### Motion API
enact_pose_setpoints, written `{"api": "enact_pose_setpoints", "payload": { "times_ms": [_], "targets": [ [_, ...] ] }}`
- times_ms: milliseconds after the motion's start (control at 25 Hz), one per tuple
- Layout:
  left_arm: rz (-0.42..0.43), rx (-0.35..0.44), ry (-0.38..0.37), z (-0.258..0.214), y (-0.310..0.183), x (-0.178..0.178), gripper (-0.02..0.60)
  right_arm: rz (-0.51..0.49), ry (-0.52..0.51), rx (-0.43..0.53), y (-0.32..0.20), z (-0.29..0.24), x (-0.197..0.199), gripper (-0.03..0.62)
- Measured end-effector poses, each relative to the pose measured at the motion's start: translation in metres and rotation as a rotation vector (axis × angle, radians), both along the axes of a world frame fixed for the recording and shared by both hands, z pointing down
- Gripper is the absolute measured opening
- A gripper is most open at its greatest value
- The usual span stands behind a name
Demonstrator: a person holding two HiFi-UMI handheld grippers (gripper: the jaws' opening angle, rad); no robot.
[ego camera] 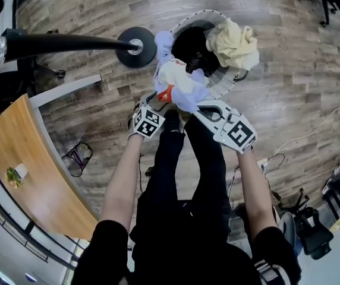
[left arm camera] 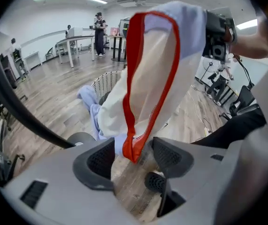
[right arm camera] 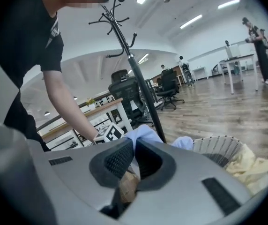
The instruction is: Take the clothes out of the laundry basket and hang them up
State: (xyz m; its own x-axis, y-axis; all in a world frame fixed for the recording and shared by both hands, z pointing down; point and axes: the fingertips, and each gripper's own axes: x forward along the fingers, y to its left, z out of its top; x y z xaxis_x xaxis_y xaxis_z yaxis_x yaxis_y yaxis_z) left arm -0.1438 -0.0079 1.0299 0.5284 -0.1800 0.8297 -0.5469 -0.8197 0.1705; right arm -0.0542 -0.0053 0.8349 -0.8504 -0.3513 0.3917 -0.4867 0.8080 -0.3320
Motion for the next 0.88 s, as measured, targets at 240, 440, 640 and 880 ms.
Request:
{"api": "enact_pose_setpoints", "payload": {
  "times_ms": [240, 440, 640, 880],
  "targets": [
    [0.123, 0.012, -0.001, -0.026, -0.001, 0.039, 0.239, 0.027, -0.066, 0.059, -0.004, -0.081, 0.017, 0.017],
    [0.081, 0.0, 0.055, -0.068, -0.007, 0.045, 0.037, 0.115, -0.062, 0.094, -0.013, -0.123, 0.044, 0.017],
    [-0.001, 0.008, 0.094, -0.128, -0.007, 0.013, 0.034, 0.192, -0.026, 0.051, 0.004, -0.161, 0.063, 0.017],
    [-0.082, 0.06, 0.097, -0.196, -0.017, -0.029, 0.034, 0.218, -0.053, 0.052, 0.017, -0.201, 0.054, 0.017]
  ]
}}
